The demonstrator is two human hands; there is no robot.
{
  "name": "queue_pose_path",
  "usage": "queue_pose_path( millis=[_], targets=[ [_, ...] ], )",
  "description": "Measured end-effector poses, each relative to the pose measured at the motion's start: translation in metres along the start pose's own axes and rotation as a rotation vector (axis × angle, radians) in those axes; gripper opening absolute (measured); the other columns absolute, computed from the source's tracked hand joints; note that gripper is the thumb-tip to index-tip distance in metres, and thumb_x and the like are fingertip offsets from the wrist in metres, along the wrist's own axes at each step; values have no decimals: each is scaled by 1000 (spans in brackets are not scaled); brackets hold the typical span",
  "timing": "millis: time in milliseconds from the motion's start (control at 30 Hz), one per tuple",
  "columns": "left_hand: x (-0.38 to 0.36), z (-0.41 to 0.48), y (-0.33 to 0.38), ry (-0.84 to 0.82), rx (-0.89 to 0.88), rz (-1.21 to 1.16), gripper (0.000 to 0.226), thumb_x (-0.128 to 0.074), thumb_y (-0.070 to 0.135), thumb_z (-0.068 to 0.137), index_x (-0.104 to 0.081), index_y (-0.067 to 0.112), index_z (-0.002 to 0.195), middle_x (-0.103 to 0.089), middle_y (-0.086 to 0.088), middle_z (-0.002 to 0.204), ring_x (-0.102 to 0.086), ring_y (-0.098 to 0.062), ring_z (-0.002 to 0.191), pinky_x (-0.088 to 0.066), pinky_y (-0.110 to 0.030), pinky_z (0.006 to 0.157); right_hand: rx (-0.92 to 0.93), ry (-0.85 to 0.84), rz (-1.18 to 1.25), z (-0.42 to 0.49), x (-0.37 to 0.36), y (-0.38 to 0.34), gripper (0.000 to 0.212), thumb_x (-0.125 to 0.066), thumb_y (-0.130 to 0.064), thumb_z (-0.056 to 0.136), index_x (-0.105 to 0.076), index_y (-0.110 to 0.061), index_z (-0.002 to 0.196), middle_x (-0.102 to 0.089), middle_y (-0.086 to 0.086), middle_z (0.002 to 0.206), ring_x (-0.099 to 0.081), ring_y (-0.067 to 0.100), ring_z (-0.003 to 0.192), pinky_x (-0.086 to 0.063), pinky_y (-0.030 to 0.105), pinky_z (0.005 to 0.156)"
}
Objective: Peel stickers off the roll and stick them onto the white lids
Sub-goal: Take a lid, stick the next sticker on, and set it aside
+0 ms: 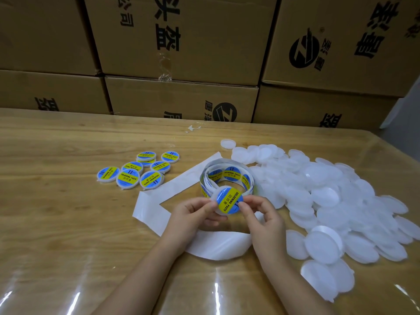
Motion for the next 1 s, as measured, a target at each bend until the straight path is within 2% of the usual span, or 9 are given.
queue_pose_path(
  millis=[133, 200, 300, 400, 600, 1000],
  targets=[
    [0, 0, 0, 0, -4, 4, 25, -62, 28, 76, -72, 8, 88, -74, -11, 79, -72, -23, 75, -56, -22, 63, -23, -25, -53, -2, -2, 2, 28, -71, -21, 82, -65, -48, 84, -67, -17, 79, -61, 13, 82, -48, 43, 86],
    [-1, -1, 0, -1, -3, -1, 24, -63, 28, 76, -73, 10, 87, -73, -12, 79, -72, -24, 75, -56, -22, 62, -27, -22, -62, -2, -2, 2, 29, -72, -20, 83, -64, -48, 84, -67, -17, 80, -61, 13, 82, -47, 48, 87],
    [0, 0, -1, 7, 1, -13, 22, -63, 28, 76, -74, 11, 85, -73, -14, 79, -72, -24, 75, -55, -22, 61, -34, -19, -67, -2, -2, 2, 31, -73, -18, 82, -65, -48, 81, -67, -16, 78, -61, 12, 80, -45, 51, 88],
    [1, -1, -1, 7, 5, -14, 21, -63, 29, 76, -75, 13, 82, -73, -15, 79, -72, -23, 74, -55, -22, 61, -60, -8, -59, -2, -2, 6, 27, -73, -17, 81, -66, -43, 76, -67, -13, 76, -60, 19, 84, -45, 51, 88],
    [0, 0, -1, 4, 0, -5, 23, -66, 34, 73, -76, 15, 81, -73, -14, 78, -72, -24, 76, -54, -22, 61, -54, -16, -79, -2, -3, 8, 20, -73, -17, 81, -65, -36, 78, -67, -7, 75, -60, 23, 84, -45, 52, 87],
    [0, -1, 0, 3, -6, 29, 24, -68, 36, 71, -76, 16, 81, -73, -12, 77, -72, -23, 75, -54, -21, 61, -28, -12, -123, -2, -3, 5, 19, -74, -17, 81, -65, -34, 80, -67, -10, 74, -61, 13, 74, -44, 54, 88]
  ],
)
Point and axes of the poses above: each hand's wrist, its own z-axis towards the middle knuckle, its own x-axis out of the back of the hand, y = z × x, the point moved 8 cm from there along z, towards the middle knuckle
